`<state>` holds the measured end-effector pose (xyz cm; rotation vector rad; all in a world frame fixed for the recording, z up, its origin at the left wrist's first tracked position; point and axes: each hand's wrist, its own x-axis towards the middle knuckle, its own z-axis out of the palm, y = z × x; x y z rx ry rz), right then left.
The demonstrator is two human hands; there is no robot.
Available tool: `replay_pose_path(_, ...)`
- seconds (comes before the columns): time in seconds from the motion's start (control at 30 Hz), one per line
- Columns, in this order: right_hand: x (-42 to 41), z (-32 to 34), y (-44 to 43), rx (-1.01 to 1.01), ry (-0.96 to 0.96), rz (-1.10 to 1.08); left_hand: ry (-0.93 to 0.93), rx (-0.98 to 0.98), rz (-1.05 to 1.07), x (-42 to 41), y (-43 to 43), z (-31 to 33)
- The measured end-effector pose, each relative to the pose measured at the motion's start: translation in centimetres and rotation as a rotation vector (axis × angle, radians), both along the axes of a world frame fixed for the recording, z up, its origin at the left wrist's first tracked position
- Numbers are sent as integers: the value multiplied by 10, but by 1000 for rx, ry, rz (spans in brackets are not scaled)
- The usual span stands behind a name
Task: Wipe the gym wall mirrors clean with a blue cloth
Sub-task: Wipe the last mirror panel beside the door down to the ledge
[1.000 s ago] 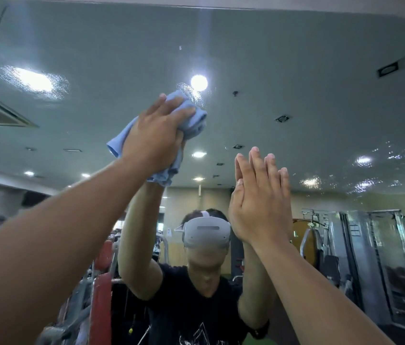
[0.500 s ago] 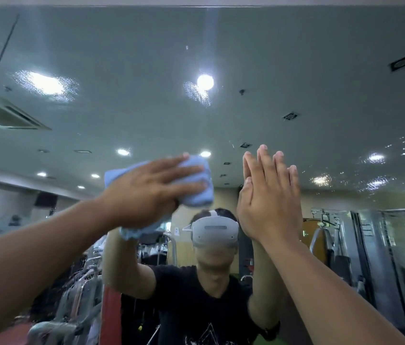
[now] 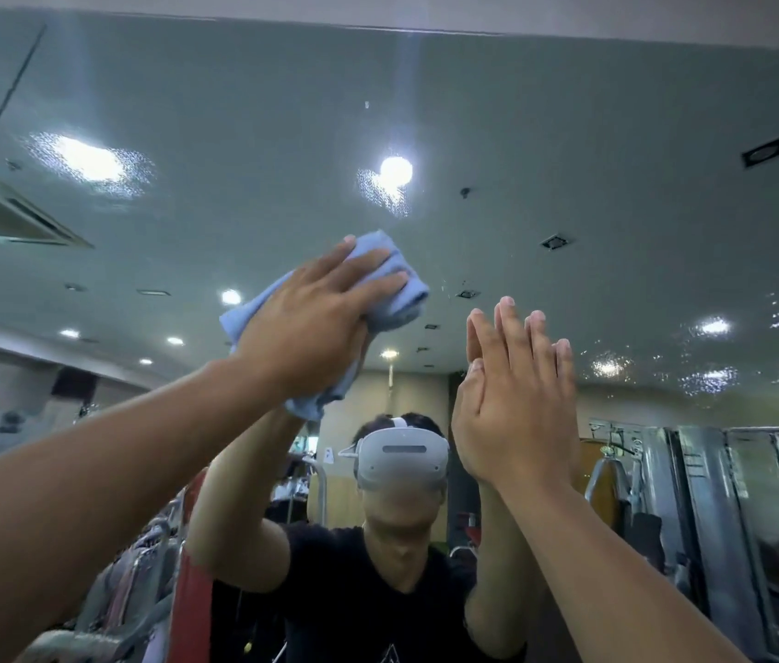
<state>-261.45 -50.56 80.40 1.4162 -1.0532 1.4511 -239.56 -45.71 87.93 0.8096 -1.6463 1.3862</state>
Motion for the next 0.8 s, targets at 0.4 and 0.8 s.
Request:
replay_pose_path(0.4,3,-1,-1,-39,-25,10,764,-47,6,-47,-8,61)
replay_pose_path(0.8,0,0,3,-31,-13,27,184,-37,-95,-22,-10,-12)
